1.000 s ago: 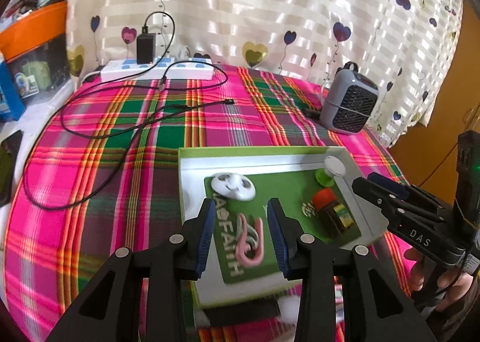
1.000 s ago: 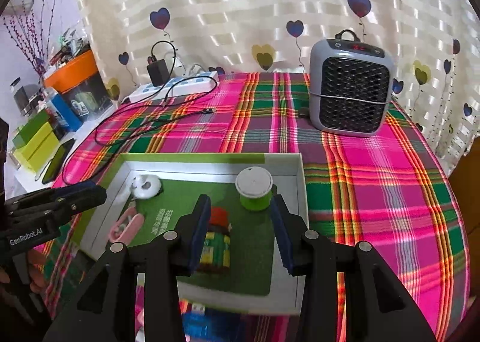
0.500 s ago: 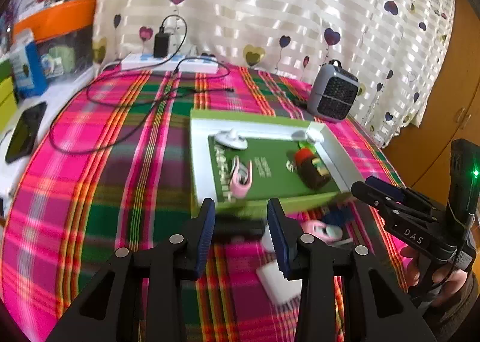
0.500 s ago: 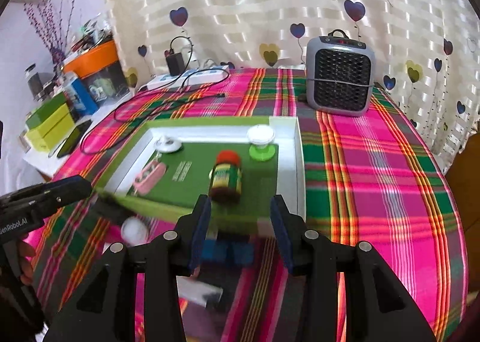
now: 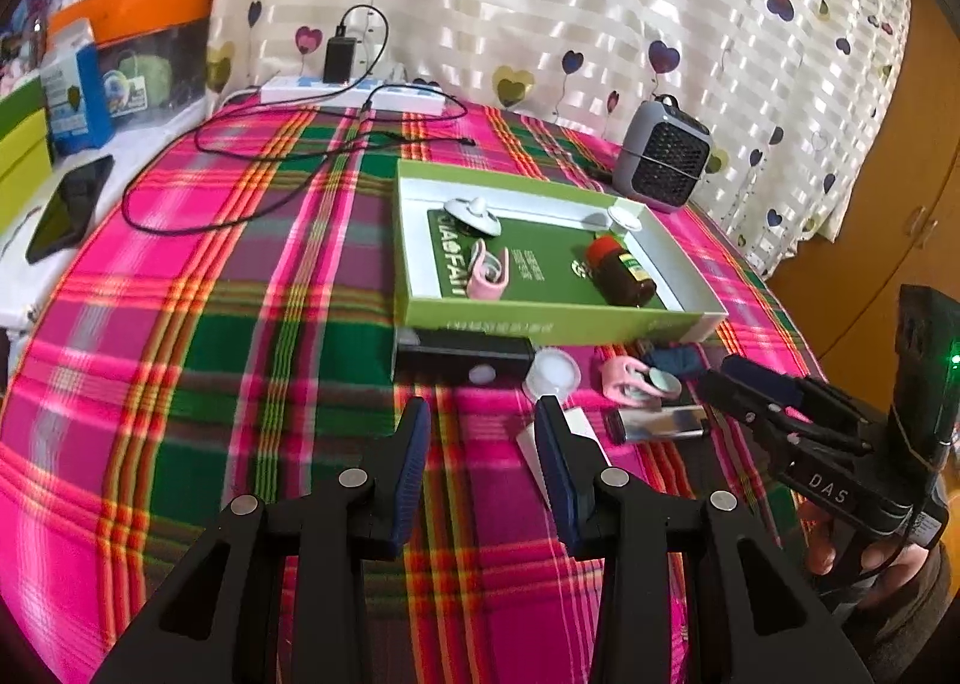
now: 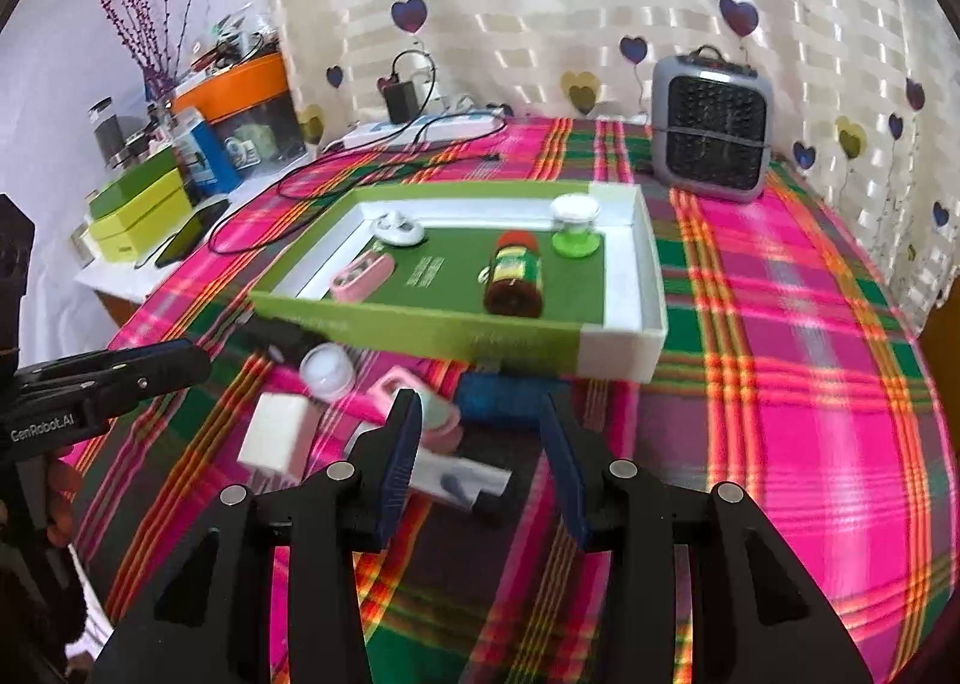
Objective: Organize rigid objects
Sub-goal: 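Move the right tool toward the silver bar while the left tool approaches the white charger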
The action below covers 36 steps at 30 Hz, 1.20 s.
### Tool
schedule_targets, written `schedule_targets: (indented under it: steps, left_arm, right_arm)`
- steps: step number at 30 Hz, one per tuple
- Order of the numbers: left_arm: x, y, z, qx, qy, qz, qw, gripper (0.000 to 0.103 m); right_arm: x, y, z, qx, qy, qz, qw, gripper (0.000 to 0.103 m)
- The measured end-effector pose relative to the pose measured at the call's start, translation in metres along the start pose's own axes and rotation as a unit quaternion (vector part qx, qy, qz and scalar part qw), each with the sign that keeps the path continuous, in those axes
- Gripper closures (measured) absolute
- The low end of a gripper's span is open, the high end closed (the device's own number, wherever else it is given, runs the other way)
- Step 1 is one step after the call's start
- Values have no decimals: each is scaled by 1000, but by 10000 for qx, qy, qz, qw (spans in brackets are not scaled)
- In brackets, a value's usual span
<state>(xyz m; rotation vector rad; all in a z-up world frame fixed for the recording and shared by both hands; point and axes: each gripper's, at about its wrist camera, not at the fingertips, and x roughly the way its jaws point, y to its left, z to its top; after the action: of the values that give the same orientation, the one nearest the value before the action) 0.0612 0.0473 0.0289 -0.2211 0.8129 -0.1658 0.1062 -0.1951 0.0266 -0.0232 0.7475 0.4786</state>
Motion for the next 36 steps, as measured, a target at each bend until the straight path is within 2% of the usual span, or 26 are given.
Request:
schedule_targets:
  steps: [5,8,14,19,22,28,36]
  left_arm:
    - [1,-1,-9,-6,77,-70,9999,68]
    - [-1,-1,-11,-13,83,-80,9999,68]
    - [-2,-1,-12,-16,82,-79,9999,68]
    - [-5,-3,-16,7,109,-84,9999,68]
    - [-6,-4,-16,6,113,-90,9999,68]
    - [-5,-5,-16,5,118,-98,9999,68]
    - [-5,-5,-17,9,139,-117,9998,68]
  right_arm:
    - [5,3,-6,-51,150,188,9997,61]
    - [11,2,-6,-11,299,537,9981,61]
    - [14,2,-8,-11,411,657,9970,60]
    - [12,12,-10,-374,530,782,9948,60]
    - [13,16,-9,-598,522,585,9951,60]
    - [21,11,0,-638,537,459,9955,60]
    - [22,9,-7,-704,814,961,9895,60]
